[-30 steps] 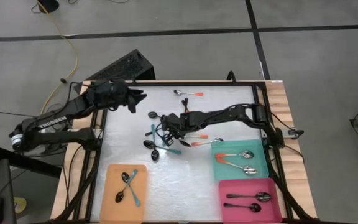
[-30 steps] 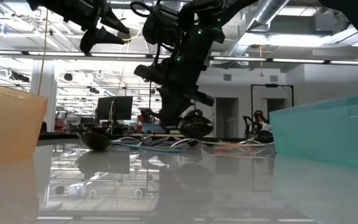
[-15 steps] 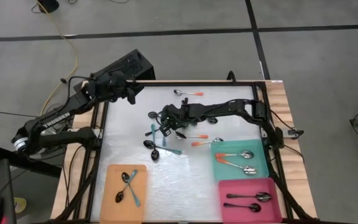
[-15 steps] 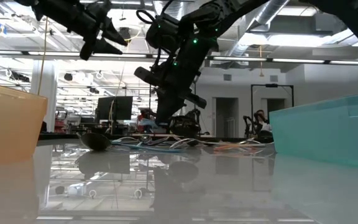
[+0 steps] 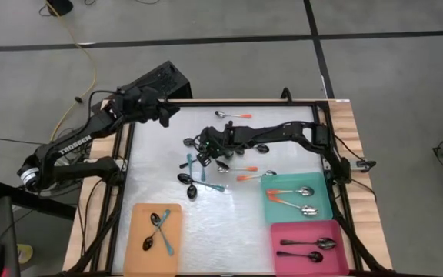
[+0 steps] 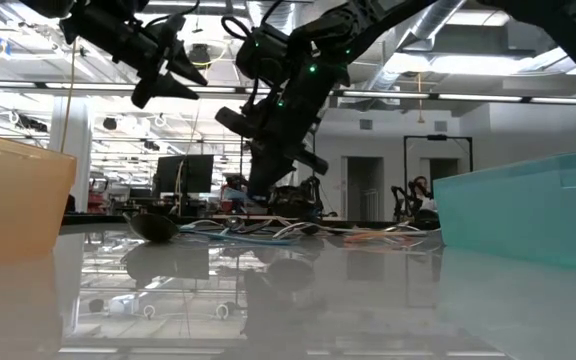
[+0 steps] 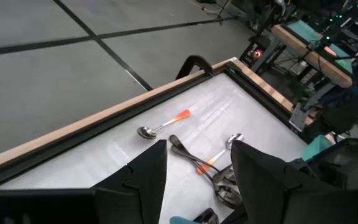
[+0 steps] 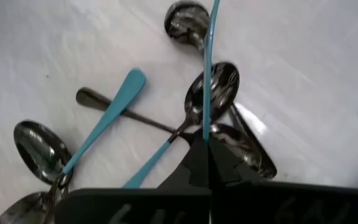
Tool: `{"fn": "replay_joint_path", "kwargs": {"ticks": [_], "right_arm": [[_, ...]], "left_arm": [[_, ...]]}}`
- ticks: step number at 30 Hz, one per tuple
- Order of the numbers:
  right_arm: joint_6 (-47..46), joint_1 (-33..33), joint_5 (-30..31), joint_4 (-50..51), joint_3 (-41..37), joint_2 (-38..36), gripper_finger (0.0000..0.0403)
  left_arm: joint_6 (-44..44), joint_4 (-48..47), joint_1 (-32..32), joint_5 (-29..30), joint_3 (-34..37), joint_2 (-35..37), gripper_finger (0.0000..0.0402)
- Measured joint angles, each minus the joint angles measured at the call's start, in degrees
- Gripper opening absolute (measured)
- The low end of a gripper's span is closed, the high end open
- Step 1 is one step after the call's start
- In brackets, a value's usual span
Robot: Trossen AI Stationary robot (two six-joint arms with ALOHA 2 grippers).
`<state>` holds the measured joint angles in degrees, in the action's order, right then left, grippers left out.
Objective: Sort silverware by color (type)
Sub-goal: Put the blue spoon into the orange bin
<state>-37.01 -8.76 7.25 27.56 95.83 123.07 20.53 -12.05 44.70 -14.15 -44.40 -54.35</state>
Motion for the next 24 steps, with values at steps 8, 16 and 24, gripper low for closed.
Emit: {"fn": "replay_joint_path", "kwargs": {"ticks": [8, 16, 24], "right_arm": [[3.1, -1.7, 0.0, -0.7, 0.0, 0.0, 0.0], [5.9, -3.7, 0.1, -0.6, 0.0, 0.0, 0.0], [6.3, -3.7, 0.1, -0.7, 0.0, 0.0, 0.0]], "left_arm": [[-3.1, 0.0, 1.9, 0.1, 0.0, 0.0, 0.0163], [-0.1, 4.7, 3.5, -0.7, 0.0, -2.6, 0.0163], [2.2, 9.2, 3.4, -8.1, 0.0, -8.4, 0.0163]]}}
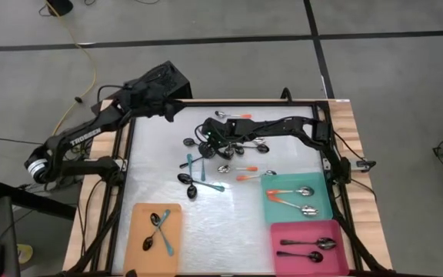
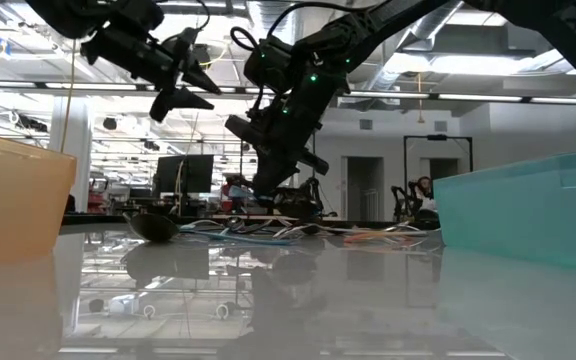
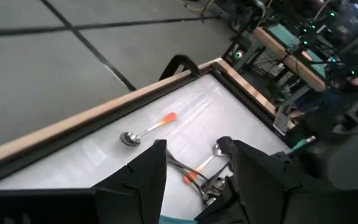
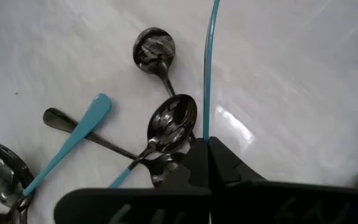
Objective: Sort silverware by color (type)
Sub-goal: Put the blue spoon into the orange bin
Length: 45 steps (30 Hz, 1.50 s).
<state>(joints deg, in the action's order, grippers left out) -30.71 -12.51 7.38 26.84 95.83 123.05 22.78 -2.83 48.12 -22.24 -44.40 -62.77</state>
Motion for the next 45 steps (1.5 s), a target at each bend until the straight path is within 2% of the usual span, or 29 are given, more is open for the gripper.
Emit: {"fn": "replay_joint_path", "kwargs": {"ticks": [5, 27, 32, 36, 41, 45], "right_arm": [[0.8, 0.2, 0.0, 0.9, 0.0, 0.0, 0.0], [-2.2, 0.8, -0.1, 2.4, 0.0, 0.0, 0.0], [0.8, 0.4, 0.0, 2.3, 0.0, 0.0, 0.0], [2.2, -0.2, 0.0, 2.3, 0.0, 0.6, 0.0], [5.8, -0.2, 1.3, 1.9, -0.1, 0.8, 0.0], [11.1, 0.5, 4.1, -1.3, -0.1, 1.0, 0.0]], "left_arm": [[3.0, 0.5, 0.0, -1.6, 0.0, -0.7, 0.0163], [0.0, 0.3, 0.1, -2.9, 0.0, -0.5, 0.0163], [-5.6, 0.1, 0.1, -1.6, 0.0, -0.5, 0.0163], [-5.8, 0.1, 0.1, -0.3, 0.0, -0.5, 0.0163], [-5.6, 0.7, -1.6, 4.0, 0.0, -1.4, 0.0163], [-2.5, -1.2, -4.5, 1.4, 0.0, -1.7, 0.0163]]}}
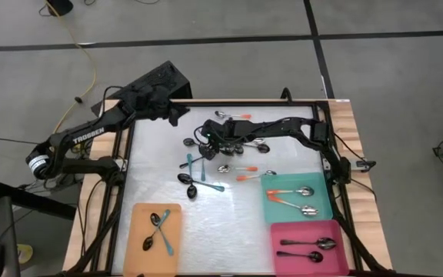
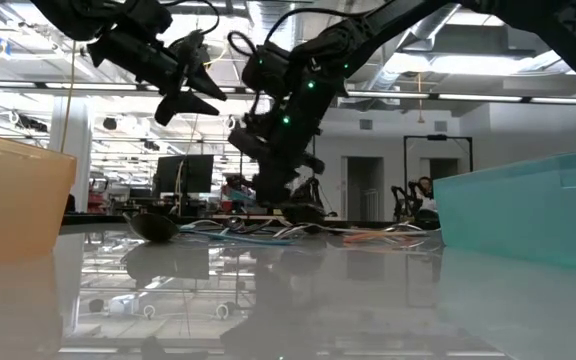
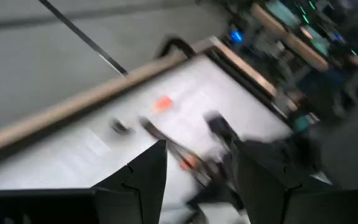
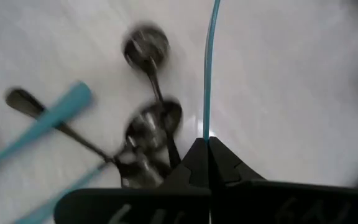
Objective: Sort silverware by color (type)
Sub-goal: Put the blue spoon into the orange bin
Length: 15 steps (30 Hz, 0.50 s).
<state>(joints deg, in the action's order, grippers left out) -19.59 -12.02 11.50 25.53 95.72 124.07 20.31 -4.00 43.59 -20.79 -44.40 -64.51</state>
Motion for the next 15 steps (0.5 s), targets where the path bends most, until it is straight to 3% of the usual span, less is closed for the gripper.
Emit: {"fn": "replay_joint_path", "kwargs": {"ticks": [5, 11, 15], "right_arm": [[9.0, 0.2, 1.1, -5.7, 0.0, -0.4, 0.0], [12.3, 0.5, 2.0, -4.8, 2.8, -0.5, 0.0], [14.2, 1.5, 2.1, -5.4, 4.8, -0.6, 0.0]], "left_arm": [[3.8, -1.5, -4.3, -3.3, 0.0, 0.1, 0.0163], [14.4, 5.1, -8.0, -4.3, 0.0, 3.2, 0.0163], [13.1, 5.3, -12.0, -3.0, 0.0, 6.5, 0.0163]]}}
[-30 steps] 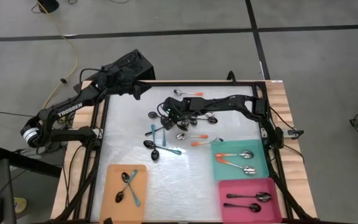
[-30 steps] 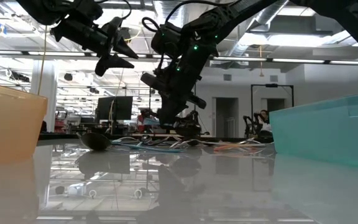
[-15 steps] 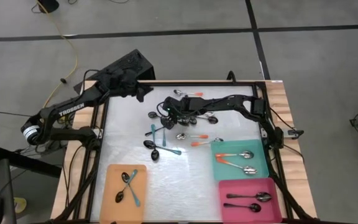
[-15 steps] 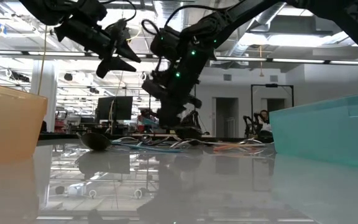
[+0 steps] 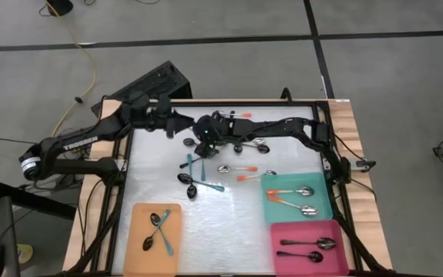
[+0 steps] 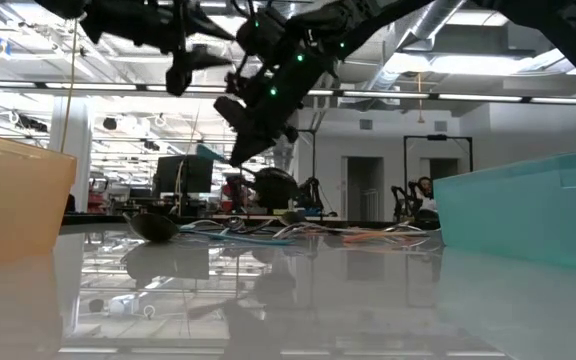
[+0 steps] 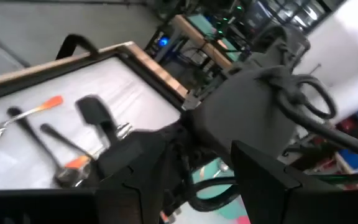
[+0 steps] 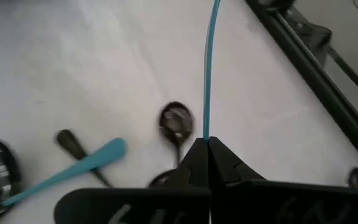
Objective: Sort silverware by color (type)
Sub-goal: Put the blue spoon into the orange bin
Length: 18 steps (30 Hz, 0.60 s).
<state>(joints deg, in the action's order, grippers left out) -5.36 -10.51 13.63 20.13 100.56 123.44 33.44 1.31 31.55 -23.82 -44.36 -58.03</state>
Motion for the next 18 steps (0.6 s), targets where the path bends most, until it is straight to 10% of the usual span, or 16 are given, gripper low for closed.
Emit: {"fn": "replay_joint_path", "kwargs": {"ticks": [18], "right_arm": [[4.9, -0.3, 0.1, -5.3, 0.0, 0.0, 0.0]], "left_arm": [[-8.8, 7.3, -7.9, 14.9, 0.0, 8.7, 0.0163]]}}
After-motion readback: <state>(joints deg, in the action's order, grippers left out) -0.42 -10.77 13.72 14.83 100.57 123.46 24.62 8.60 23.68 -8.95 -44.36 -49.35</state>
